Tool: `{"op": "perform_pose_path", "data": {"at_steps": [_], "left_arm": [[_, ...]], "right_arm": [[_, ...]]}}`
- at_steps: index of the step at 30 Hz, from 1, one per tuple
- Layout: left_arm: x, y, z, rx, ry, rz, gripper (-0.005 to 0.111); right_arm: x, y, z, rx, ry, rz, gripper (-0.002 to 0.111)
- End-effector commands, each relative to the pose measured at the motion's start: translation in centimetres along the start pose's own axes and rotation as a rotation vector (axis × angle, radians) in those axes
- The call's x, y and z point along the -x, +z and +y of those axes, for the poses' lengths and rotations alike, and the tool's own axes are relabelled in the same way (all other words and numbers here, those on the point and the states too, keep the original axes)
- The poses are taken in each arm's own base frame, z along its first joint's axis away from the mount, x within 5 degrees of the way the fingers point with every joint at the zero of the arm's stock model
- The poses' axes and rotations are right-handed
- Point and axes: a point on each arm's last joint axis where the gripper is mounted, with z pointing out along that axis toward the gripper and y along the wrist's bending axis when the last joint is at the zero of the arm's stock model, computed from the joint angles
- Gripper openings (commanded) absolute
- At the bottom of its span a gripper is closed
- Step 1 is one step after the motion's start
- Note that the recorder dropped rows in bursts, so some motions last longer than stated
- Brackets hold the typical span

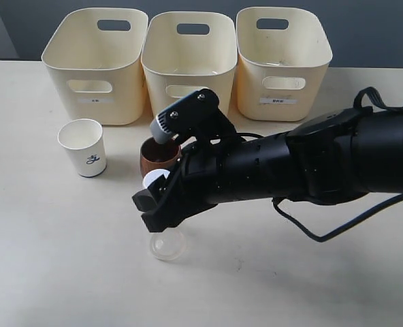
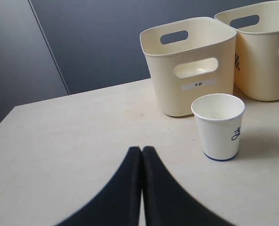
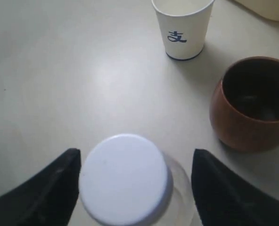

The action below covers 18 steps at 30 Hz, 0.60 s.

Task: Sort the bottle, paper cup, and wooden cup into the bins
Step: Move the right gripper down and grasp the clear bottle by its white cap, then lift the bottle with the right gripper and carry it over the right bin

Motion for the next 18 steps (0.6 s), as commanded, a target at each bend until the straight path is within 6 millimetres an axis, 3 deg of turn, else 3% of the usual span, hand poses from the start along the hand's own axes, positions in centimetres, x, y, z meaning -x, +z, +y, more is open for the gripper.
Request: {"op": "perform_pose_path", "data": {"at_steps": [1, 4, 7, 11, 12, 13, 18], "left_arm": [[0.03, -0.03, -0.02, -0.002, -0.001, -0.009, 0.0], [0.03, -0.03, -0.02, -0.002, -0.001, -0.009, 0.0], [0.03, -0.03, -0.02, -0.002, -0.001, -0.009, 0.0], [0.03, -0.03, -0.02, -0.002, -0.001, -0.009, 0.0], [0.03, -0.03, -0.02, -0.002, -0.001, -0.009, 0.0], [0.03, -0.03, -0.02, -0.002, -0.001, -0.009, 0.0], [0.03, -0.03, -0.02, -0.002, -0.001, -0.009, 0.0]], "right_arm": [[0.24, 0.04, 0.11, 0.002, 0.011, -0.007, 0.063], [0.24, 0.04, 0.13, 0.005, 0.021, -0.007, 0.058], [0.24, 0.04, 0.15, 0.007, 0.021, -0.008, 0.045], [0.25, 0.04, 0.16, 0.008, 0.021, -0.008, 0.021], [0.25, 0.04, 0.18, 0.011, 0.023, -0.008, 0.007], [0.25, 0.04, 0.18, 0.011, 0.023, -0.008, 0.0], [0.25, 0.04, 0.18, 0.011, 0.028, -0.008, -0.001]]}}
